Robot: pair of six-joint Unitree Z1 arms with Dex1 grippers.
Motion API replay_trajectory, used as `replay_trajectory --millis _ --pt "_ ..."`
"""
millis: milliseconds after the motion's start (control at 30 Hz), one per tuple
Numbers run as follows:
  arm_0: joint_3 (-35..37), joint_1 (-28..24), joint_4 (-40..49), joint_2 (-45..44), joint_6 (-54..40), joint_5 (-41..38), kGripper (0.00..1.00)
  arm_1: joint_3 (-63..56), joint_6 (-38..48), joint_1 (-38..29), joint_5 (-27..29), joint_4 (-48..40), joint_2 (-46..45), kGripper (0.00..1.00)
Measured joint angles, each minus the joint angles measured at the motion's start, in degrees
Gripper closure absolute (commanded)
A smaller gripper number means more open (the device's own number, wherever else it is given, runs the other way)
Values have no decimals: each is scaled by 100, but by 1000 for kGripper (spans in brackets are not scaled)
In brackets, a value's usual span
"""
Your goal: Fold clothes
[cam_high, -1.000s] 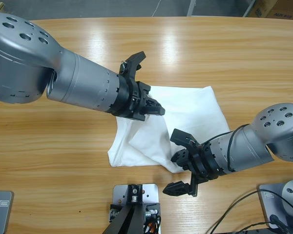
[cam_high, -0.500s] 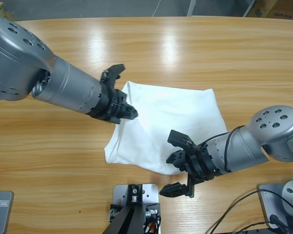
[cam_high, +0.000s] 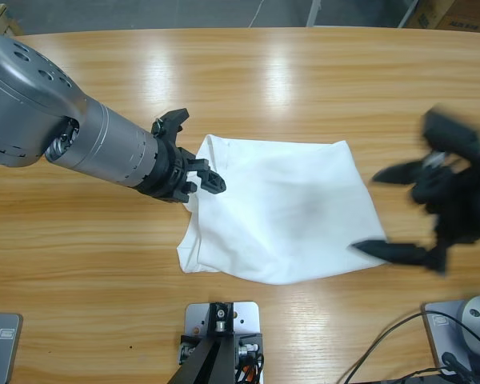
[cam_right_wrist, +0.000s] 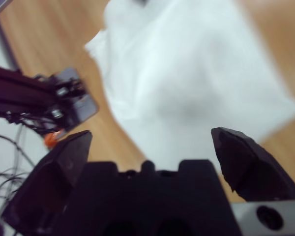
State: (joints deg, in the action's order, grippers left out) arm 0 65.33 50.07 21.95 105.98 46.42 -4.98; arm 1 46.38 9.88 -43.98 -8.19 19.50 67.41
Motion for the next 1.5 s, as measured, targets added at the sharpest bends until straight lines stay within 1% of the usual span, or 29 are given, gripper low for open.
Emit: replay_trajectory --millis 33,67,133,200,267,333,400,433,467,500,533,600,667,733,833,900,967,1067,1167,1500 --pt "-8 0 0 0 1 0 285 96 -37 6 129 124 -36 51" --pt "-25 0 0 0 9 0 285 153 -109 13 223 214 -39 66" --pt "-83 -4 0 -1 56 7 285 166 -545 136 288 366 21 110" --pt "-228 -70 0 -9 132 37 285 209 -1262 451 102 512 226 110" --pt "-338 -281 0 -23 135 58 289 509 -1913 804 -143 781 443 108" --pt "-314 -556 0 -25 -282 6 301 903 -2444 1105 -256 1089 597 109" --pt "47 -774 53 -26 -1238 -211 303 1258 -2842 1349 -289 1400 714 108" --pt "400 -830 192 -25 -1835 -398 303 1352 -2941 1447 -303 1516 735 109" --pt "867 -855 510 -15 -2428 -605 308 1420 -3015 1514 -339 1597 748 109" --pt "1484 -862 1018 45 -2994 -782 343 1468 -3058 1556 -400 1657 774 110" --pt "2163 -865 1660 171 -3520 -906 388 1487 -3081 1589 -482 1698 811 110" --pt "3651 -871 3100 685 -4374 -1053 395 1493 -3113 1636 -604 1735 946 110" --pt "4887 -875 4257 1342 -4912 -1114 395 1493 -3124 1659 -667 1736 1078 110" --pt "5866 -878 5141 2004 -5302 -1124 395 1493 -3125 1673 -729 1736 1148 110" --pt "7028 -883 6010 2787 -5733 -1125 400 1491 -3125 1698 -800 1736 1223 110" --pt "7575 -887 6277 3153 -5897 -1136 400 1478 -3125 1709 -833 1735 1241 110" --pt "7822 -894 6377 3395 -5997 -1260 402 1471 -3125 1724 -843 1727 1257 110" --pt "7958 -901 6422 3654 -6048 -1520 405 1465 -3125 1759 -871 1674 1309 110" --pt "8087 -899 6433 3838 -6054 -1598 405 1448 -3125 1771 -916 1584 1429 110" --pt "8123 -647 6434 4278 -6054 -1719 432 1402 -3125 1791 -1036 1451 1644 110"
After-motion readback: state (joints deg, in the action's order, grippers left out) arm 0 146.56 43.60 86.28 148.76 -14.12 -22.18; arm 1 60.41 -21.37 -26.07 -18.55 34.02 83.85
